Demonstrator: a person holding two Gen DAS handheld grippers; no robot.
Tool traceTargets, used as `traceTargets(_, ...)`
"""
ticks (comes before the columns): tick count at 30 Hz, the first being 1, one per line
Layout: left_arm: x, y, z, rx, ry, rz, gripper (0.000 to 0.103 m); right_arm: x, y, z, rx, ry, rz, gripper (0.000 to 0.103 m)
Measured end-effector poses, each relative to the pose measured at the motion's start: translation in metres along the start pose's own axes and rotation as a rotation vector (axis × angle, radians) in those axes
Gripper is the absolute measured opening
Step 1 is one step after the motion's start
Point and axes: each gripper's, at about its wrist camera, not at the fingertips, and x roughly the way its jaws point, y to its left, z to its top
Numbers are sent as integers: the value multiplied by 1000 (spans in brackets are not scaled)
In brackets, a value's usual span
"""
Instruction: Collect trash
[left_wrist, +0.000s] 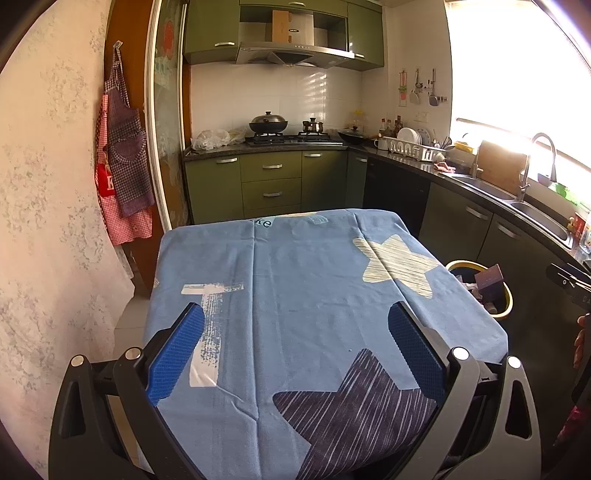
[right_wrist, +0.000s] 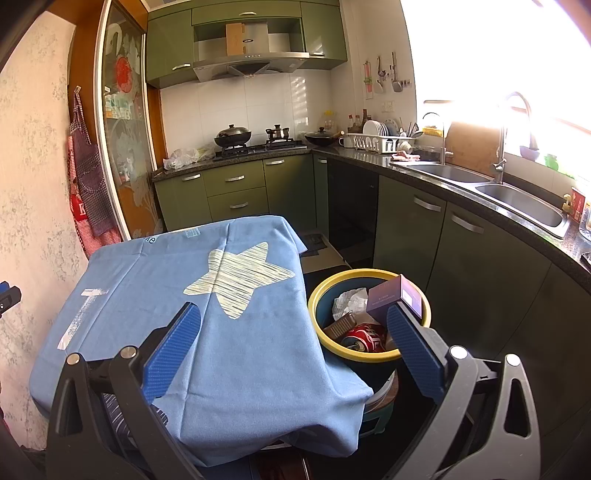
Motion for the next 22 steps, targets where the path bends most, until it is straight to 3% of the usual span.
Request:
traceTargets(10,6,7,-2,-44,10,-68,98,4,0,-3,-3,10,4,96)
traceTargets(17,17,10,3,-19,29,-3,98,13,0,0,-4,24,16,96)
traceTargets(22,65,32,22,-7,68,58,98,45,17,17,-56,67,51,96)
